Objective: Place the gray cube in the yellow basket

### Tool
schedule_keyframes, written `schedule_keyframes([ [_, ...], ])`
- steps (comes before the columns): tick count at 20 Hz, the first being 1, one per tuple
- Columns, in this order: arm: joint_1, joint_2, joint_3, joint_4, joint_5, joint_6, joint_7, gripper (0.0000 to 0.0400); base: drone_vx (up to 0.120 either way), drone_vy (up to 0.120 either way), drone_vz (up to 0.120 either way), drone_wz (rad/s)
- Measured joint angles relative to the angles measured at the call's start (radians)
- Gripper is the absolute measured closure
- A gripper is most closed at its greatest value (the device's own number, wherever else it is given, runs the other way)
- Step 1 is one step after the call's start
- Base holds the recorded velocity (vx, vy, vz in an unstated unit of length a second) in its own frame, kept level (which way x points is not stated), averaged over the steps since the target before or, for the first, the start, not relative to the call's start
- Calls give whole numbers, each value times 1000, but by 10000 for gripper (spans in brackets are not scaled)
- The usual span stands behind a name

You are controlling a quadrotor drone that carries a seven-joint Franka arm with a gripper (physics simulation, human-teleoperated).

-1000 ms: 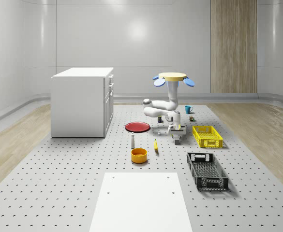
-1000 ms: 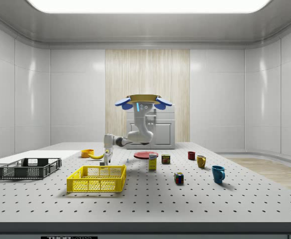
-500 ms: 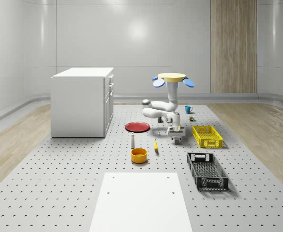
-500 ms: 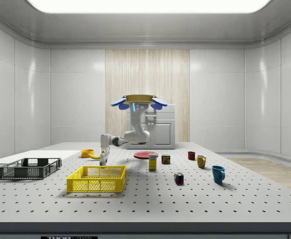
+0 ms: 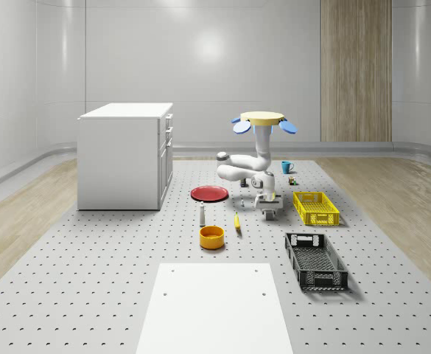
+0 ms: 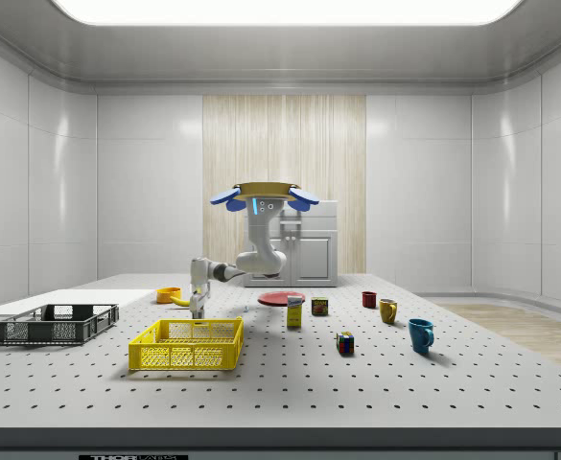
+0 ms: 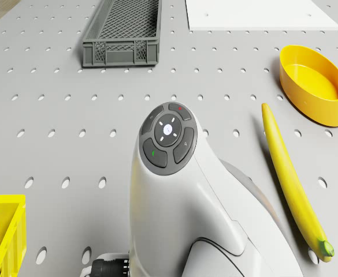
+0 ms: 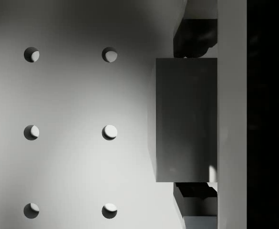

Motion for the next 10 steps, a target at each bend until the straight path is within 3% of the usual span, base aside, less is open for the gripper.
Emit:
schedule_keyframes([
  [4,-1,-3,0,0,1,3,1,122,0,0,0,0],
  [10,-1,-8,4,0,6,7,1,144,0,0,0,0],
])
